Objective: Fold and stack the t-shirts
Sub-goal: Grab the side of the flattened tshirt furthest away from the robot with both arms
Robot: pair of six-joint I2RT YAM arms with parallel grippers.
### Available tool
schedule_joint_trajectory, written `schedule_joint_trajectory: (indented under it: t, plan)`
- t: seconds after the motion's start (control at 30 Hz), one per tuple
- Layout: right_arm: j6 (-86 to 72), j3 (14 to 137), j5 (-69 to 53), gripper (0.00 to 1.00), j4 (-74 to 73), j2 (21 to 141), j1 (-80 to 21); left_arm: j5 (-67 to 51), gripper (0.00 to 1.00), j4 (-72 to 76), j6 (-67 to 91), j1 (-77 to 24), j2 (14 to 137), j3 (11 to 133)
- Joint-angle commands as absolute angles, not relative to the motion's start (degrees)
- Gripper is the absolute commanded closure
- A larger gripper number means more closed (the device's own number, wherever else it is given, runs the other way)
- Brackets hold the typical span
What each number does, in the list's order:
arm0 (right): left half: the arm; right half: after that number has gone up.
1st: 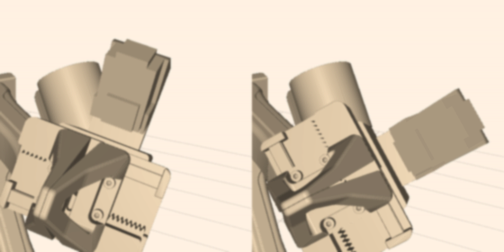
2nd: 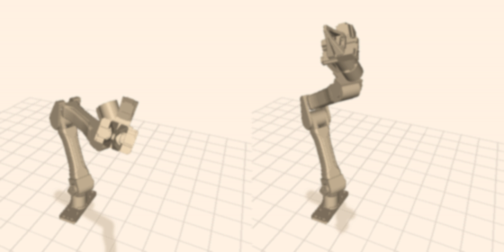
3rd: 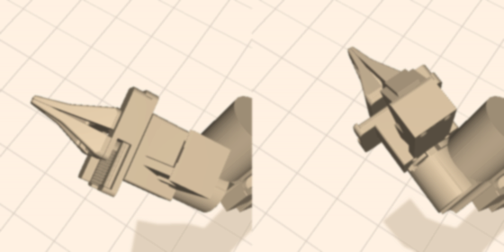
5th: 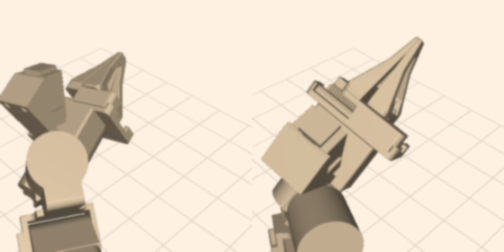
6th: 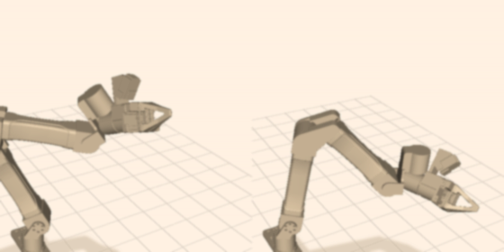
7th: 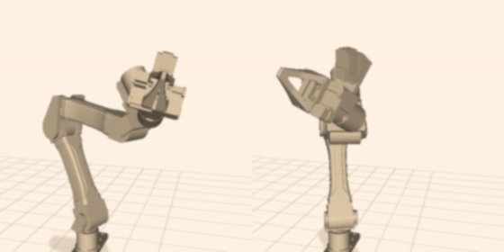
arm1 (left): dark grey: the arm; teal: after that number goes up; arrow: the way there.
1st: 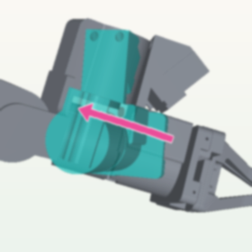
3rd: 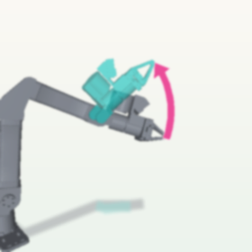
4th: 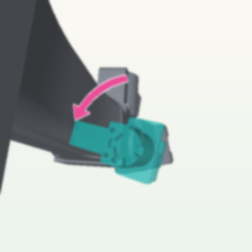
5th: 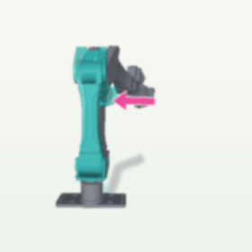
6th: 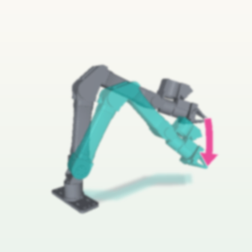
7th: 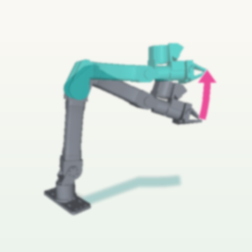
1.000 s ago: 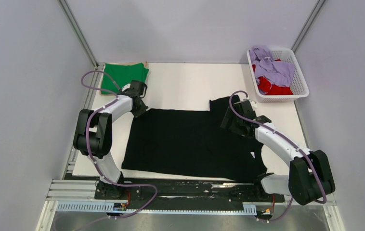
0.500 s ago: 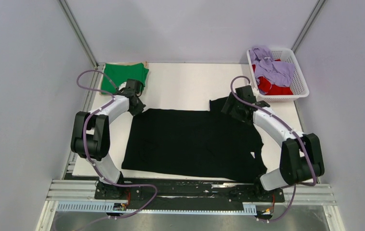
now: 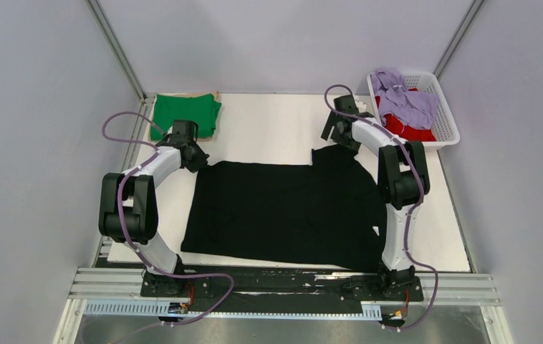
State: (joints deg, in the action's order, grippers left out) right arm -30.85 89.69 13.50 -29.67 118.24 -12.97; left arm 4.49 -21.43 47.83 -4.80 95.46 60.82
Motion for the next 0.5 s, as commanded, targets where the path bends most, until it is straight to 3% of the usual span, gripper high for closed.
schedule_joint_trajectory:
  t: [0.0, 0.2, 0.47]
  plan:
    - [-27.3, 98.5, 14.3, 0.17, -32.9, 124.7, -12.3, 2.7, 1.0, -19.3, 47.1, -4.0, 93.2, 60.3]
    - [-26.1, 100.0, 13.3, 0.31, -33.3, 128.0, -12.3, 3.5, 1.0, -19.9, 47.1, -3.9, 93.3, 60.2]
    - [-25.0, 99.3, 13.7, 0.36, -35.9, 129.0, -12.6, 4.2, 1.0, -20.2, 47.7, -3.9, 93.3, 60.6]
